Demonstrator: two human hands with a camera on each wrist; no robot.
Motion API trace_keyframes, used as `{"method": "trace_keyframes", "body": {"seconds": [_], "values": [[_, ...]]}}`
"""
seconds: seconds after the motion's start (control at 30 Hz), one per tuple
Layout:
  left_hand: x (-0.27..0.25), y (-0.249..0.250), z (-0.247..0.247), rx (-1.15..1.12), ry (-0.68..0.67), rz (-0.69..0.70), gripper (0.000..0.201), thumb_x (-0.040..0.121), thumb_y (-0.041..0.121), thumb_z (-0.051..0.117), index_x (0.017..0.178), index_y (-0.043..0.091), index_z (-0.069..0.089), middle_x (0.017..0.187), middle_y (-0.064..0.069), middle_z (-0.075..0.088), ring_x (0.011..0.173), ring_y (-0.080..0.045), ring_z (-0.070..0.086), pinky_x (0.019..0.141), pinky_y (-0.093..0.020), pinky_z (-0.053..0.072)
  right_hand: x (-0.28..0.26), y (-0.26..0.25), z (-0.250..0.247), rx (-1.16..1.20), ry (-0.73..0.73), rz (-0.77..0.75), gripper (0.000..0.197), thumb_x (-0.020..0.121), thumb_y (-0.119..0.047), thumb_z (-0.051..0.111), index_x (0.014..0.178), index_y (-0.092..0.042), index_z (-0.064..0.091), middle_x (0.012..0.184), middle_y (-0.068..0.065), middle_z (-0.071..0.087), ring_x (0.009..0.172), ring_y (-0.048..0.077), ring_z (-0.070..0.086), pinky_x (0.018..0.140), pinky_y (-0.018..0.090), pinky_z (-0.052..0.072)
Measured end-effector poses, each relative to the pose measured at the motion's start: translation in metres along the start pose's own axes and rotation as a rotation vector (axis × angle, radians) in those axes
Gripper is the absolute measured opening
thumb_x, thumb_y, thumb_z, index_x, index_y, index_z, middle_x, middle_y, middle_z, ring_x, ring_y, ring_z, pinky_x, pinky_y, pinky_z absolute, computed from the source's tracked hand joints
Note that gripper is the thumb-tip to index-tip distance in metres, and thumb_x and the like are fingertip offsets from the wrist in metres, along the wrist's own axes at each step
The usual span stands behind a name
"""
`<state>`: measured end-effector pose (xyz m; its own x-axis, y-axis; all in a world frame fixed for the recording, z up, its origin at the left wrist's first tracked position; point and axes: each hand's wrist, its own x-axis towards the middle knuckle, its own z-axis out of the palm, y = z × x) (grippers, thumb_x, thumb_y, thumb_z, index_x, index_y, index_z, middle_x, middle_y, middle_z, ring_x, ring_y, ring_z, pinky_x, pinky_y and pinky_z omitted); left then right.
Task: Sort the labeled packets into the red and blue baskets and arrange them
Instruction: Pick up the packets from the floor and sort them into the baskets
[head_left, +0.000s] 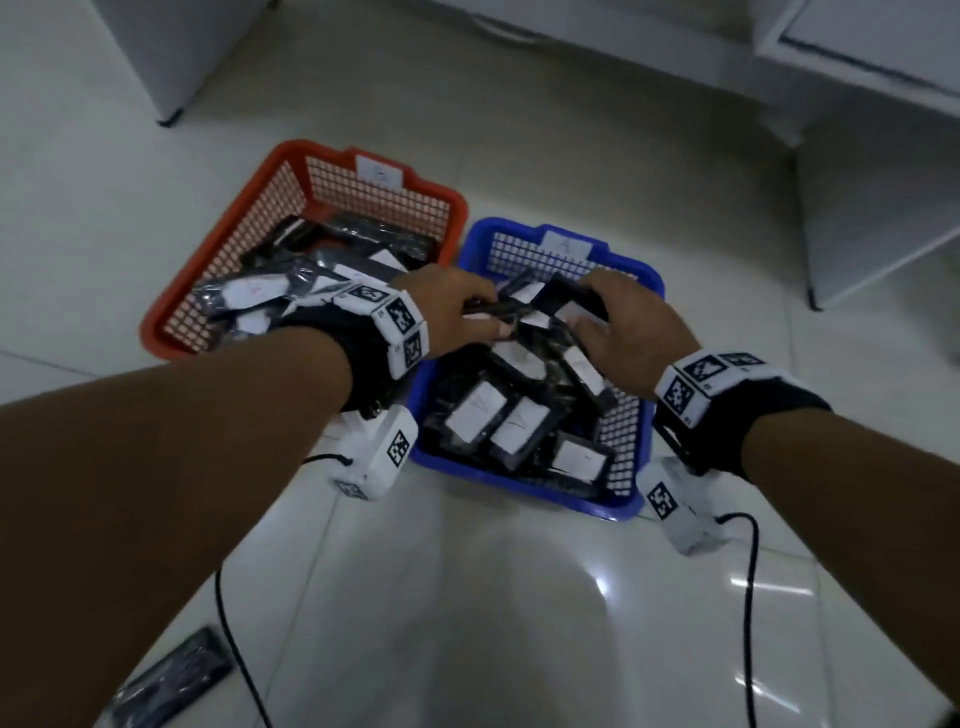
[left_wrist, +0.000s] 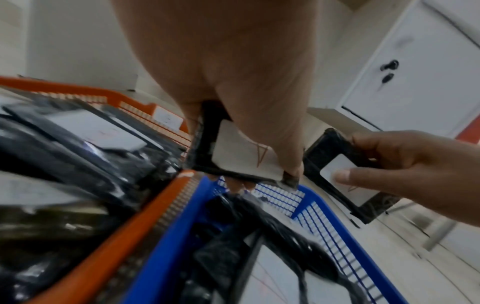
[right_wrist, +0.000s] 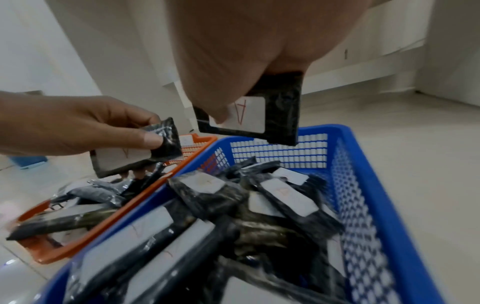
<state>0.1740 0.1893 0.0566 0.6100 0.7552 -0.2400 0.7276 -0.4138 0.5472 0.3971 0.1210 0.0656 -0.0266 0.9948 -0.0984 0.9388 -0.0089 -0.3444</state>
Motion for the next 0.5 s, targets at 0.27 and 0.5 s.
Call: {"method": "trace_keyframes", "body": {"seconds": [0.27,0.5], "values": [[0.022,0.007,0.049,0.190,0.170,0.104,0.054,0.085,0.050,0.062,0.132,0.023,0.055,0.117,-0.010,0.061,0.108,-0.030,0.056,0.090,-0.040,0.047,-0.026,0.016,0.016,0.044,-0.238,0.041,0.039,0.095,-0.021,0.048,0.133,-0.017,0.042,0.117,0.011,0.060,0.103,0.032,0.059,0.084,0.038,0.048],[-0.044,-0.025,0.032,0.276,0.333,-0.003,0.049,0.084,0.044,0.061,0.124,0.017,0.060,0.117,-0.012,0.060,0.106,-0.035,0.056,0.086,-0.047,0.049,-0.014,-0.027,0.024,-0.121,-0.010,-0.092,0.059,0.093,-0.038,0.049,0.147,-0.018,0.033,0.144,0.006,0.041,0.131,0.029,0.040,0.105,0.047,0.031]]}}
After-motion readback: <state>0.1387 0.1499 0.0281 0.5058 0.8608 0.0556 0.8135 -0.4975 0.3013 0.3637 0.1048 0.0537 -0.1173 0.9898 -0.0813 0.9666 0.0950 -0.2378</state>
